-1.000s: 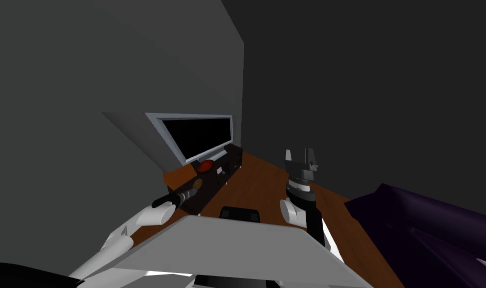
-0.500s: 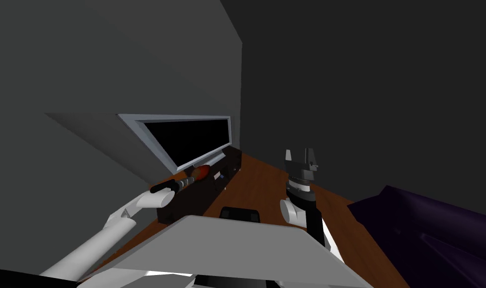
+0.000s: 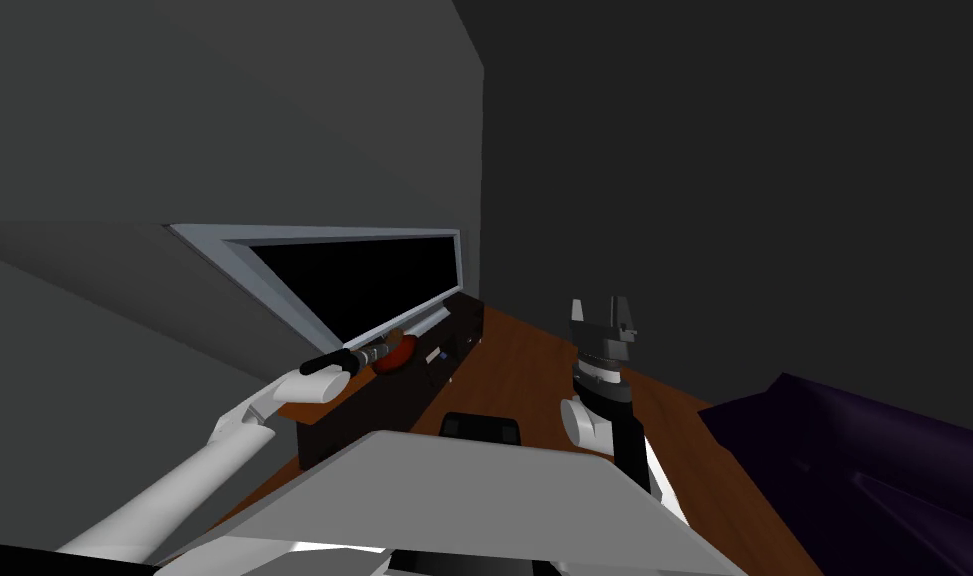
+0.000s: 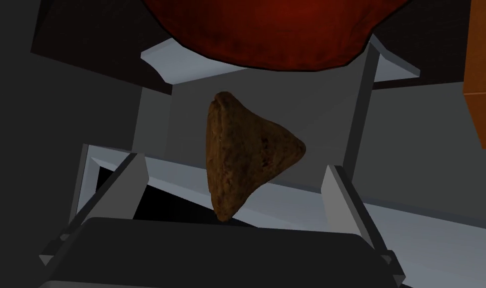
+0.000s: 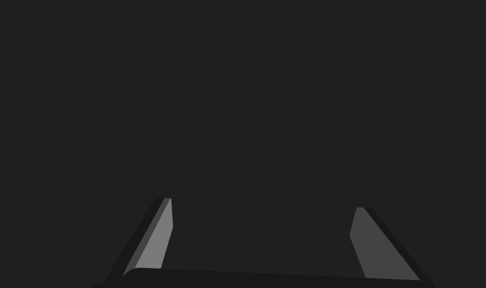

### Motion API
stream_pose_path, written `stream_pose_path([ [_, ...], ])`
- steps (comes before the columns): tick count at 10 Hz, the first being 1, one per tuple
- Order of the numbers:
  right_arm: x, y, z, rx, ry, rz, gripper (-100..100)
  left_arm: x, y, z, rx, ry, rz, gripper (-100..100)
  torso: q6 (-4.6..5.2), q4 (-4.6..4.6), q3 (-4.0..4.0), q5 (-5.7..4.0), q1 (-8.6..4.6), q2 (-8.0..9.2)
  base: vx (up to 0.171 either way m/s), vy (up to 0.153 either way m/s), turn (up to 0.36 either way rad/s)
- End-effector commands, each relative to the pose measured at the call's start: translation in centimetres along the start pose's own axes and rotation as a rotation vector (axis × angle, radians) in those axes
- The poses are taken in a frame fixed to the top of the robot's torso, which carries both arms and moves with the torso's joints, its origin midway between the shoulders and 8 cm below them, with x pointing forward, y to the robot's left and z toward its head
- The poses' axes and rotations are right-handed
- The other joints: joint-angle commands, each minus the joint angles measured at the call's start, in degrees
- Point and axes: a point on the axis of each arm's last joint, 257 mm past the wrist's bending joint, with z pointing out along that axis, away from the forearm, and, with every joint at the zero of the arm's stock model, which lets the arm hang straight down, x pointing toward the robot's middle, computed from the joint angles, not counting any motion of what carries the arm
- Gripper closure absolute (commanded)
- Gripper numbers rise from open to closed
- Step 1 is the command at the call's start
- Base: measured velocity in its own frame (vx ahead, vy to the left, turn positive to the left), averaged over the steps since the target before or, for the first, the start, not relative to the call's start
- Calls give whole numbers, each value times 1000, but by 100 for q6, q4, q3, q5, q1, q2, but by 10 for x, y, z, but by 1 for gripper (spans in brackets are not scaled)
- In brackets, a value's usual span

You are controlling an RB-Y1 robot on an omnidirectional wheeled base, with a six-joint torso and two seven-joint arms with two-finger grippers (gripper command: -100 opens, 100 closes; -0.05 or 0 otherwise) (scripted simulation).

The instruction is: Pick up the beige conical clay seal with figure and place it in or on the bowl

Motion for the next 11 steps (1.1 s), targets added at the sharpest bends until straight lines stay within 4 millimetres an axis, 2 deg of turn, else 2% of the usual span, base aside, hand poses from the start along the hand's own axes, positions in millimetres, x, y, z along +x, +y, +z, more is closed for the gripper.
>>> stream_pose_path([
  [1,0,0,0,0,0,0,0,0,0,0,0,0,0,-100,0,0,0,0,0,0,0,0,0],
  [3,0,0,0,0,0,0,0,0,0,0,0,0,0,-100,0,1,3,0,0,5,0,0,0],
  [4,0,0,0,0,0,0,0,0,0,0,0,0,0,0,0,2,4,0,-1,6,0,0,0],
  [5,0,0,0,0,0,0,0,-15,-2,-7,11,0,4,-100,0,2,4,0,-1,7,16,-8,113],
  [10,0,0,0,0,0,0,0,-42,-11,-22,38,3,20,-100,0,0,0,-2,-8,0,20,-18,67],
  [11,0,0,0,0,0,0,0,-39,-9,-20,35,1,18,-100,-1,1,1,-2,-7,2,5,-6,10],
])
